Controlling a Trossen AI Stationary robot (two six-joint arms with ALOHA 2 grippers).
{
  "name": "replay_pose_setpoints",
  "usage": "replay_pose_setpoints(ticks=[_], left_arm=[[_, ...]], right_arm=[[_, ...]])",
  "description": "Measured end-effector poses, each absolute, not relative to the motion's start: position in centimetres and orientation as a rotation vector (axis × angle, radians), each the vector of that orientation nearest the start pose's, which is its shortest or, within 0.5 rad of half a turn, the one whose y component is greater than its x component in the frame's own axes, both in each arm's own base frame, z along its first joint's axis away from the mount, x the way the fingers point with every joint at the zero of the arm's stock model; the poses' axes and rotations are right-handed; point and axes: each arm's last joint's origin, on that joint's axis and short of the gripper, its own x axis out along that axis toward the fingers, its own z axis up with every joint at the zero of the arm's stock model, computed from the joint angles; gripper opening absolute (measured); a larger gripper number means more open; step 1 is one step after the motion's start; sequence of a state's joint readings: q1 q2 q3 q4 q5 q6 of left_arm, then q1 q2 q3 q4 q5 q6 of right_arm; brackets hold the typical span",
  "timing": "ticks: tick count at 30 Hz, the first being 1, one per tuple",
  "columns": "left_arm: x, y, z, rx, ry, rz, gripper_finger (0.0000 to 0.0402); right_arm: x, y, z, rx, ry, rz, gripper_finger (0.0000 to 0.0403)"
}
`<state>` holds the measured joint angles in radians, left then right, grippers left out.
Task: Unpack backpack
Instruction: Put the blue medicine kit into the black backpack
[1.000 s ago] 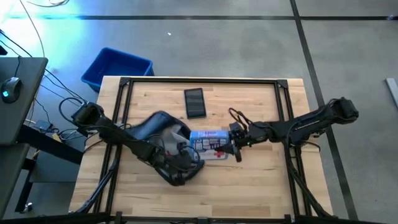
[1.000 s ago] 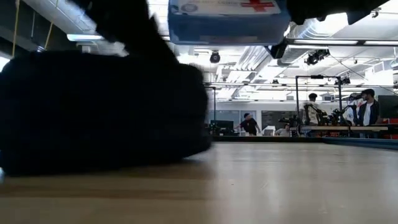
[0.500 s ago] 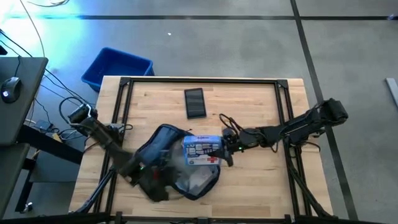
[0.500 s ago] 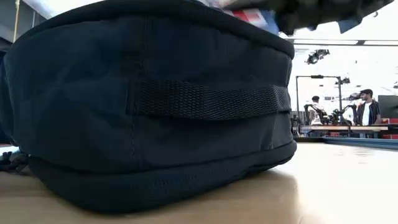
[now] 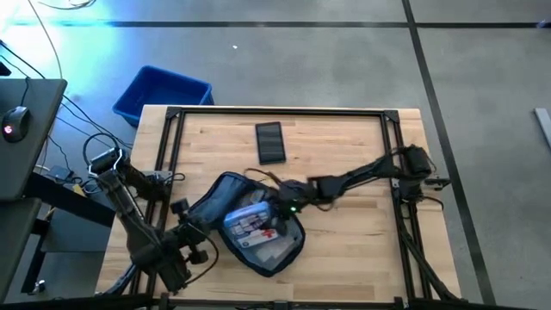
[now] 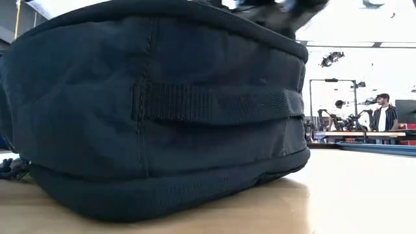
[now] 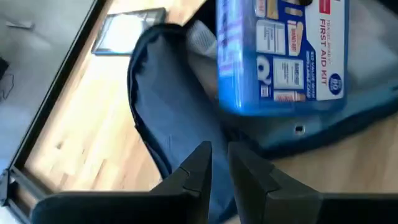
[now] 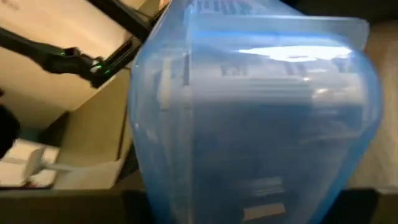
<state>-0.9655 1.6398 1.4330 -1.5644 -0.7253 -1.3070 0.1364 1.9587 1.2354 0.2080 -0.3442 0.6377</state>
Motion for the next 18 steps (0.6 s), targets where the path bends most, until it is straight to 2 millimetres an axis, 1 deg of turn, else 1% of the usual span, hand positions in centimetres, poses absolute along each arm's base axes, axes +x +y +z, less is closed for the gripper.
replay_pose_setpoints(ticks=[2, 6, 8, 10, 12, 14, 16, 18], left_arm=[[16.9, -21.7, 28.7, 0.133, 0.963, 0.510, 0.0034], [16.5, -22.1, 28.6, 0.107, 0.965, 0.501, 0.0034], [16.4, -22.3, 28.6, 0.098, 0.960, 0.490, 0.0034], [16.4, -22.5, 28.6, 0.088, 0.957, 0.483, 0.0034], [16.3, -22.8, 28.6, 0.073, 0.962, 0.463, 0.0034], [16.4, -23.2, 28.5, 0.030, 0.969, 0.429, 0.0034], [16.5, -23.8, 28.5, -0.015, 0.955, 0.398, 0.0034], [16.5, -24.5, 28.2, -0.063, 0.928, 0.361, 0.0034]], right_arm=[[43.6, 6.0, 18.9, 0.665, 0.682, 0.320, 0.0138], [45.4, 4.2, 18.1, 0.653, 0.804, 0.326, 0.0141], [45.8, 3.4, 18.5, 0.617, 0.824, 0.328, 0.0172], [46.0, 2.7, 18.6, 0.594, 0.853, 0.322, 0.0216], [45.7, 1.9, 18.5, 0.583, 0.925, 0.295, 0.0257], [45.5, 1.0, 18.7, 0.568, 0.970, 0.266, 0.0290], [45.3, 0.5, 19.7, 0.545, 0.991, 0.247, 0.0314], [45.1, 0.1, 21.1, 0.508, 0.996, 0.232, 0.0329]])
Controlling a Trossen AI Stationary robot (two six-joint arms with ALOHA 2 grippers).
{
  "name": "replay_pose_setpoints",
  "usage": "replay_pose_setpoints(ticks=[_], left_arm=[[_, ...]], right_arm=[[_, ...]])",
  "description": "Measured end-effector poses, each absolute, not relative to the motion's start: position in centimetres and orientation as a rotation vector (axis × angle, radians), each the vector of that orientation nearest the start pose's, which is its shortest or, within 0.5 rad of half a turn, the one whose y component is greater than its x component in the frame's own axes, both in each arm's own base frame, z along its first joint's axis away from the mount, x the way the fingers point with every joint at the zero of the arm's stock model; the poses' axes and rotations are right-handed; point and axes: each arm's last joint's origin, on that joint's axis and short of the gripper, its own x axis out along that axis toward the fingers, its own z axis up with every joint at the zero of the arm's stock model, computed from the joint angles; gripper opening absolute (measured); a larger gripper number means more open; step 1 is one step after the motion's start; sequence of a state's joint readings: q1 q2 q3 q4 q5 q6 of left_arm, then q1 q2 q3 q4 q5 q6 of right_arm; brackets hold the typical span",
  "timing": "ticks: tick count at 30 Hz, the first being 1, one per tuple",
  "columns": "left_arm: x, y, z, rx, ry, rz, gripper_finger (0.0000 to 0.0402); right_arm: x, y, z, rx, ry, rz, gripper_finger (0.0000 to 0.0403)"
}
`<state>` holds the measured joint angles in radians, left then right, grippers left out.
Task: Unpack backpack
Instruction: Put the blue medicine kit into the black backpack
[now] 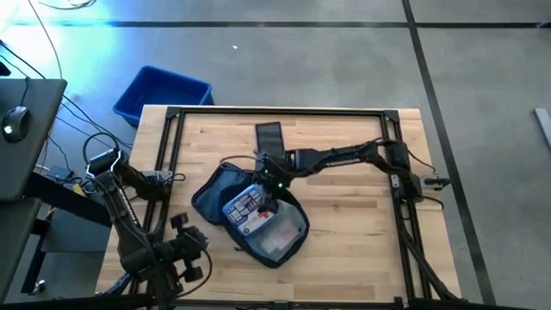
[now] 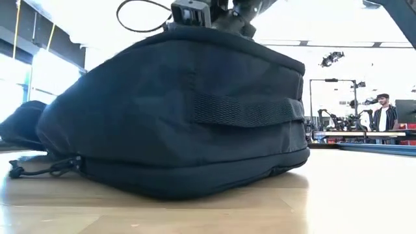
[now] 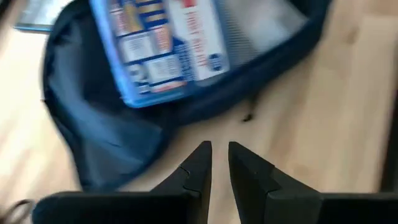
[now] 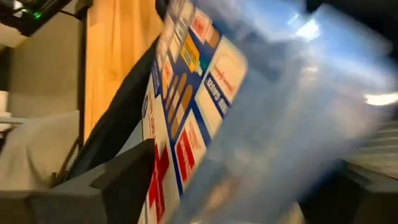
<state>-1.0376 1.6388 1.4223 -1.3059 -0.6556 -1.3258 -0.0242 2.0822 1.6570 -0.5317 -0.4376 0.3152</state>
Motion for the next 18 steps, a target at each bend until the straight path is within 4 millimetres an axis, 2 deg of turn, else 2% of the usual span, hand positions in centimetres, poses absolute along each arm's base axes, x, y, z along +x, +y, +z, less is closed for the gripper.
replay_pose_setpoints(ticks=[5, 11, 15, 18], left_arm=[[16.1, -25.7, 25.3, -0.150, 0.852, 0.301, 0.0034], [15.2, -25.1, 19.8, -0.302, 0.766, 0.355, 0.0034], [14.6, -23.5, 16.6, -0.399, 0.716, 0.431, 0.0034], [14.3, -22.3, 14.9, -0.442, 0.673, 0.482, 0.0034]], right_arm=[[43.8, 0.3, 25.6, 0.354, 0.985, 0.163, 0.0335], [41.8, 0.8, 30.1, 0.206, 0.890, 0.129, 0.0325], [42.1, 1.7, 30.0, 0.222, 0.846, 0.276, 0.0319], [42.8, 2.9, 27.3, 0.231, 0.866, 0.346, 0.0316]])
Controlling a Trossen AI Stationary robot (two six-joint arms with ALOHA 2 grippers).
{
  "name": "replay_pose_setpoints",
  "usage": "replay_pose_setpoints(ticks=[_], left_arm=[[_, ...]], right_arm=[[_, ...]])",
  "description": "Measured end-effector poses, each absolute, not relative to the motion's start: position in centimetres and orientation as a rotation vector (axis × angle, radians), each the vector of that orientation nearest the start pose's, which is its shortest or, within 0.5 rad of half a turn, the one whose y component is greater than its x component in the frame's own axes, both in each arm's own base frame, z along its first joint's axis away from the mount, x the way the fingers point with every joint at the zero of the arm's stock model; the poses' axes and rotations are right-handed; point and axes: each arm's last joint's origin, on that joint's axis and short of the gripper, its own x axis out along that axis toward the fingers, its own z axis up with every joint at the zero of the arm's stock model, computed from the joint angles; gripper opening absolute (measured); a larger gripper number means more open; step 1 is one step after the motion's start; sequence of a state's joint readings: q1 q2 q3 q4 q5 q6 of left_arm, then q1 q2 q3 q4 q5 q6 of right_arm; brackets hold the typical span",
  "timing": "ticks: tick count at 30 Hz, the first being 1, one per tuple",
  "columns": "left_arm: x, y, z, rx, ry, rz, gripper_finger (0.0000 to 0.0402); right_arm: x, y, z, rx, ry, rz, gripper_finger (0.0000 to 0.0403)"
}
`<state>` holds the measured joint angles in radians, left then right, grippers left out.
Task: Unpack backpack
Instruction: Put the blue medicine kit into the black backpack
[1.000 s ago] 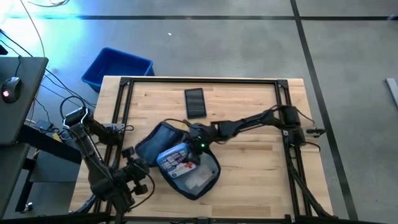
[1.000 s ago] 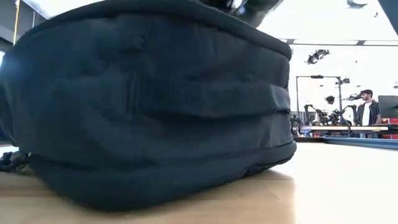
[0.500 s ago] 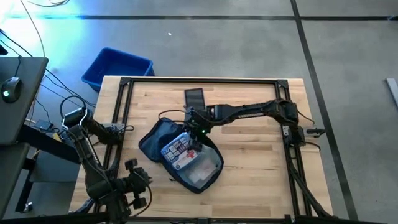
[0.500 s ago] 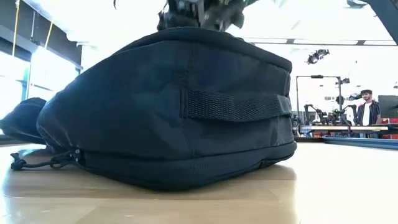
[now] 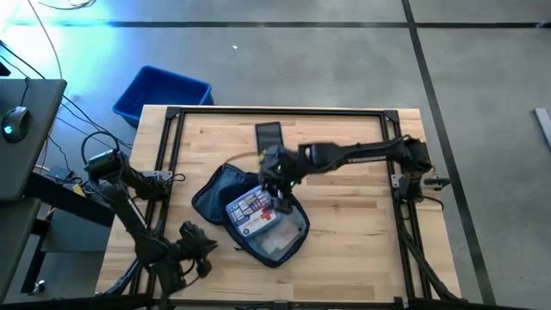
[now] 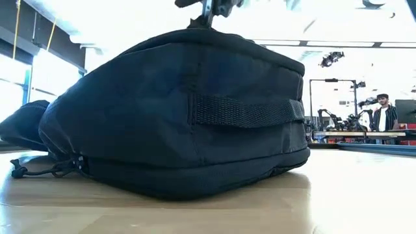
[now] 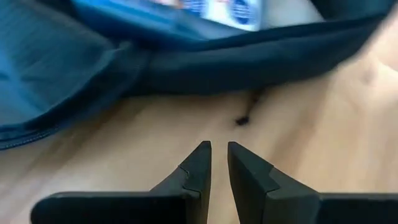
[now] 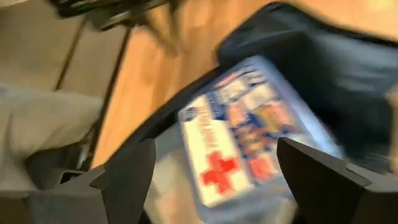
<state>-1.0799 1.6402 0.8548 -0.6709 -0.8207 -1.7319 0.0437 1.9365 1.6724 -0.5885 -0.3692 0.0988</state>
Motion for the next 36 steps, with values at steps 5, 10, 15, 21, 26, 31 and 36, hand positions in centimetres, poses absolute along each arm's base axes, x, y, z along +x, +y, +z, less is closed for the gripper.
replay_pose_setpoints(ticks=[5, 10, 15, 21, 26, 31, 36], left_arm=[[13.4, -19.9, 12.6, -0.489, 0.595, 0.578, 0.0034], [12.5, -17.0, 10.6, -0.515, 0.499, 0.678, 0.0034], [13.1, -15.5, 10.6, -0.366, 0.319, 0.671, 0.0034], [14.7, -15.5, 11.9, 0.017, 0.186, 0.635, 0.0034], [16.2, -15.6, 13.1, 0.165, 0.136, 0.669, 0.0034], [17.0, -16.5, 14.2, 0.224, 0.169, 0.663, 0.0034], [17.7, -17.3, 15.2, 0.277, 0.206, 0.650, 0.0034]], right_arm=[[43.5, 3.9, 21.7, 0.244, 0.911, 0.279, 0.0315], [43.0, 4.6, 19.9, 0.218, 0.946, 0.129, 0.0315], [42.2, 7.0, 19.6, 0.191, 1.007, 0.148, 0.0315], [41.6, 9.8, 19.4, 0.151, 1.020, 0.165, 0.0315], [41.6, 10.5, 19.4, 0.116, 0.986, 0.104, 0.0315], [41.3, 10.7, 21.0, 0.064, 0.928, 0.007, 0.0315], [40.9, 8.9, 24.4, 0.058, 0.833, -0.087, 0.0315]])
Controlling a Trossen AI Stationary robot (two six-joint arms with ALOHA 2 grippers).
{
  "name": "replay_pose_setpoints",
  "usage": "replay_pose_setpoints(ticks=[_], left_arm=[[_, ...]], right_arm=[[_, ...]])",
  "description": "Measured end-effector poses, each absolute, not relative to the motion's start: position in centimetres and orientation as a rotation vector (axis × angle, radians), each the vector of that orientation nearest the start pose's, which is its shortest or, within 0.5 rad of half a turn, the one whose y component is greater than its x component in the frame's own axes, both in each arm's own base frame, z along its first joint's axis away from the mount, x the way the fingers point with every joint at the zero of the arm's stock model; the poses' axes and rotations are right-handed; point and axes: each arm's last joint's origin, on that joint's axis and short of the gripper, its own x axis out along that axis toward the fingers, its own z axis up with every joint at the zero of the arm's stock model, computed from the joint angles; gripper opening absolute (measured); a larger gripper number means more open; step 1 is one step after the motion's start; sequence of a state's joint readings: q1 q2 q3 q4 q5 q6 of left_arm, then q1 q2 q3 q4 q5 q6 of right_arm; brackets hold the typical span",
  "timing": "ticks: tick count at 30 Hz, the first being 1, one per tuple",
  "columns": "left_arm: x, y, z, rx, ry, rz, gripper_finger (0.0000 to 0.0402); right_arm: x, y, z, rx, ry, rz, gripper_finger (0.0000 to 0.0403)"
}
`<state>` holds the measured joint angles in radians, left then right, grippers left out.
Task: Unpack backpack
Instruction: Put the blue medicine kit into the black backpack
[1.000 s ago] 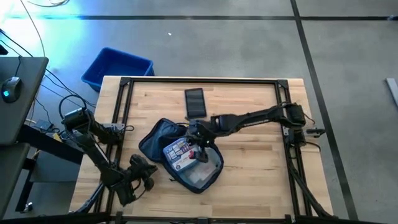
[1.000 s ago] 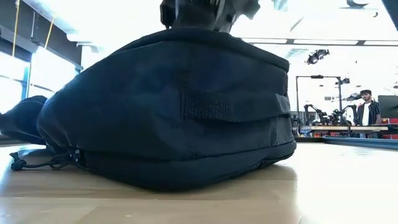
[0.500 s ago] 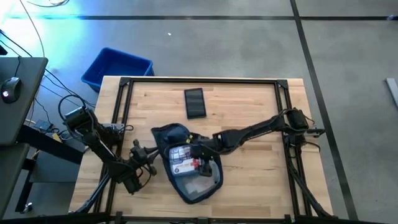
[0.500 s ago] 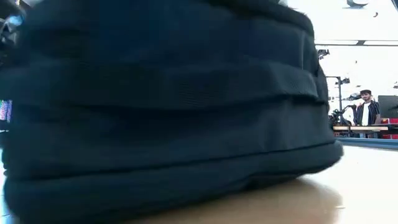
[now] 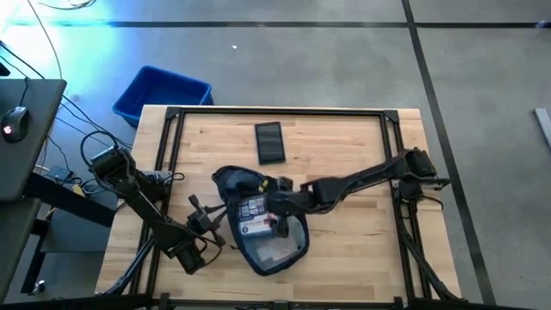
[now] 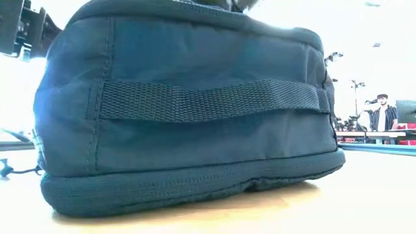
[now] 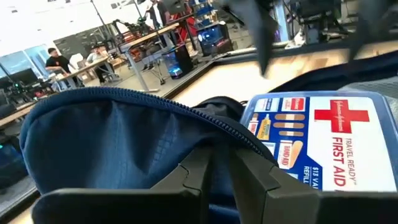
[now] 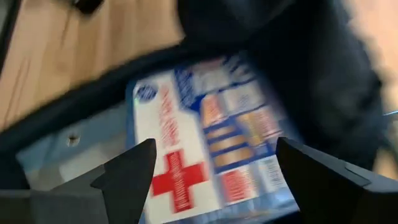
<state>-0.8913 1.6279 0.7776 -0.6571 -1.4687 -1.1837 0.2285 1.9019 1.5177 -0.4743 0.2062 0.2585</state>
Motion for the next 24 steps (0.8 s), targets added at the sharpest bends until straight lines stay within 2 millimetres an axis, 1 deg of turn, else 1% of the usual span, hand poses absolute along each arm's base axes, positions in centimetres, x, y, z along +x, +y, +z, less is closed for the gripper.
replay_pose_setpoints(ticks=[3, 6, 8, 11, 13, 16, 19, 22, 24], left_arm=[[17.9, -17.6, 15.5, 0.300, 0.214, 0.646, 0.0034], [18.0, -17.7, 15.6, 0.307, 0.216, 0.645, 0.0034], [18.0, -17.7, 15.6, 0.308, 0.216, 0.645, 0.0034], [18.0, -17.7, 15.6, 0.302, 0.228, 0.641, 0.0034], [18.0, -17.7, 15.6, 0.299, 0.232, 0.640, 0.0034], [18.0, -17.7, 15.6, 0.298, 0.232, 0.640, 0.0034], [18.0, -17.7, 15.6, 0.297, 0.232, 0.640, 0.0034], [18.0, -17.7, 15.6, 0.298, 0.233, 0.641, 0.0034], [18.0, -17.7, 15.6, 0.306, 0.235, 0.640, 0.0034]], right_arm=[[40.9, 6.9, 25.1, 0.090, 0.827, -0.127, 0.0315], [41.1, 4.4, 25.1, 0.145, 0.840, -0.159, 0.0315], [41.3, 2.6, 24.2, 0.191, 0.869, -0.159, 0.0315], [41.3, 0.4, 22.1, 0.247, 0.924, -0.124, 0.0315], [41.4, -0.7, 21.3, 0.290, 0.896, -0.078, 0.0315], [41.5, -1.7, 20.2, 0.360, 0.813, 0.008, 0.0315], [41.3, -2.1, 19.0, 0.375, 0.757, 0.048, 0.0306], [41.3, -2.1, 18.6, 0.364, 0.686, 0.063, 0.0270], [41.4, -1.7, 18.1, 0.353, 0.670, 0.074, 0.0227]])
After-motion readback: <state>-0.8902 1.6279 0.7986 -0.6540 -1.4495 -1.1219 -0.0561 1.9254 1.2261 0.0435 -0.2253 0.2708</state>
